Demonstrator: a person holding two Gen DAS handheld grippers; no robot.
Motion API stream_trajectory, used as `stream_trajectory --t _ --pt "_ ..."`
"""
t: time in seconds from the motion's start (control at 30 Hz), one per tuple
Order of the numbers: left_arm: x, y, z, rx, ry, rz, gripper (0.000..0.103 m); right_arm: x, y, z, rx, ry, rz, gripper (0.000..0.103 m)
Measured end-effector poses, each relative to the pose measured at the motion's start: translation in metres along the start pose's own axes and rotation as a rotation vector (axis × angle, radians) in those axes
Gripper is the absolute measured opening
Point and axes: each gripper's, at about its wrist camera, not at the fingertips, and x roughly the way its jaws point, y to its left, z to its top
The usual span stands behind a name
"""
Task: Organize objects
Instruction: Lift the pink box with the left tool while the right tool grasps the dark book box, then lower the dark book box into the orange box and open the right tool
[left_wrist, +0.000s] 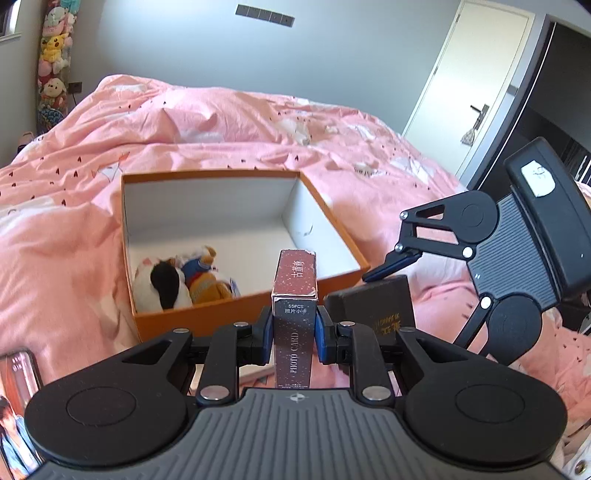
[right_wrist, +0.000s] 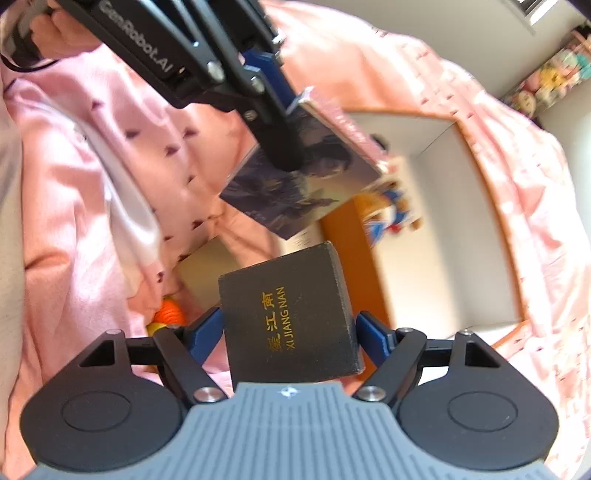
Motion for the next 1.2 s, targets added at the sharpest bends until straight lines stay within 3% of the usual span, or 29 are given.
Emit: stream_trajectory --t 0.17,0.3,0.43,0.57,0.83,1.2 --pt "-0.004 0.009 0.027 0.012 -0.045 0.019 0.025 -0.012 -0.034 -0.005 0.015 -0.047 -0.101 0.079" --pt "0.006 0.019 0.050 0.002 -0.056 0.013 0.025 -0.002 -0.071 0.004 0.026 -0.083 -0.101 0.079" --pt "0.028 0.030 0.071 -0.004 -0.039 0.015 0.025 0.017 -0.027 -0.021 0.043 -0.060 -0.092 0.079" --pt "0.053 0.040 0.083 0.001 0.010 -0.002 0.025 0.071 -0.045 -0.012 0.047 -0.006 -0.024 0.079" --pt "0.100 0.063 0.093 -0.027 0.095 0.005 0.025 0.141 -0.064 -0.014 0.052 0.069 0.165 0.079" --pt "0.132 0.084 0.096 -0.060 0.155 -0.003 0.025 0.190 -0.084 -0.010 0.128 0.109 0.480 0.080"
